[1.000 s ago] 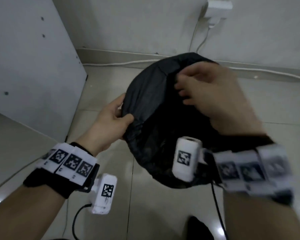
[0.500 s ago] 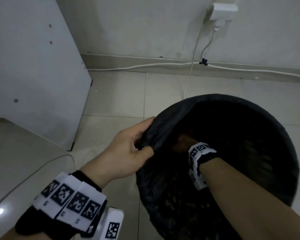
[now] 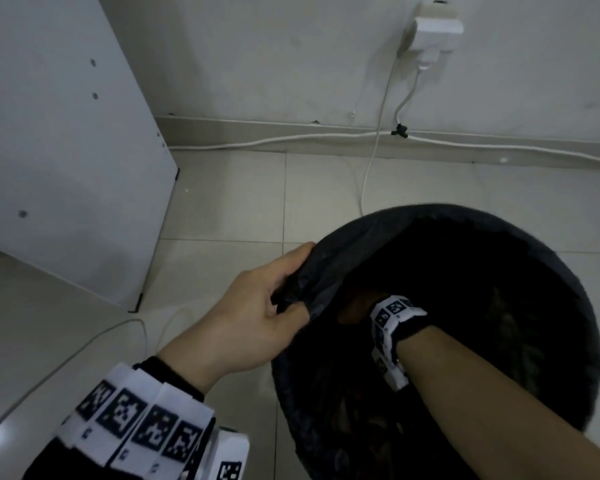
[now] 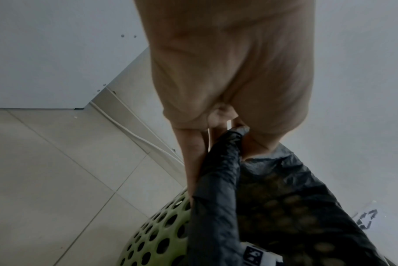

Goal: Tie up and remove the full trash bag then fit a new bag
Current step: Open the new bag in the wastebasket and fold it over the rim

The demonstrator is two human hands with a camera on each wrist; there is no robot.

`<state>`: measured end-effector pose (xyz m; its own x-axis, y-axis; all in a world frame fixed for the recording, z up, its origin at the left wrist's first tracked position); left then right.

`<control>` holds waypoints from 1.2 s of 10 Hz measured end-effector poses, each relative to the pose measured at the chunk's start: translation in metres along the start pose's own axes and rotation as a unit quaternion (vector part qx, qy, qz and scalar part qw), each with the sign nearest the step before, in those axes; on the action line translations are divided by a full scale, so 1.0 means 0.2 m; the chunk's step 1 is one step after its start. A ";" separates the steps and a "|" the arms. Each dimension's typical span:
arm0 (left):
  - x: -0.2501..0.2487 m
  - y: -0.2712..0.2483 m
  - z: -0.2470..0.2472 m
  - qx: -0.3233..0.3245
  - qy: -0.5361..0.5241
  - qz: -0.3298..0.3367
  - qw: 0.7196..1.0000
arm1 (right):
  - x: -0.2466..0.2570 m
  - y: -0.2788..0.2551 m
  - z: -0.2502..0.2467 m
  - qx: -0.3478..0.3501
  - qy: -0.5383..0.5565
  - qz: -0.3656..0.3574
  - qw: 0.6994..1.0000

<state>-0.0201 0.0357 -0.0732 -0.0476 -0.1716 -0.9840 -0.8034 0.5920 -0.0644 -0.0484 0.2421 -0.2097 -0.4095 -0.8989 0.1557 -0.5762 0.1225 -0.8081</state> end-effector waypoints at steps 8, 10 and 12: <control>0.16 -0.03 -0.51 -0.345 -0.223 -0.184 0.893 | 0.10 -0.69 -0.22 -0.162 0.536 -0.092 0.823; 0.20 0.03 -0.56 -0.344 -0.302 -0.146 0.877 | 0.33 -0.51 -0.21 -0.121 0.676 -0.171 0.706; 0.22 0.07 -0.56 -0.349 -0.257 -0.151 0.888 | 0.32 -0.46 -0.30 -0.093 0.662 -0.187 0.720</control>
<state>-0.0997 -0.0527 -0.0991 0.3663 0.2492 -0.8965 -0.9141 -0.0836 -0.3967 -0.0639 0.1988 -0.0905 -0.4445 0.2904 0.8474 -0.8560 0.1411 -0.4974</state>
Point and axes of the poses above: each hand's wrist, its own y-axis towards the middle knuckle, its own z-axis out of the palm, x = y × z, the point moved 2 cm from there along y, towards the middle knuckle, and after that the axes turned 1 degree about x, right-handed, at the moved point
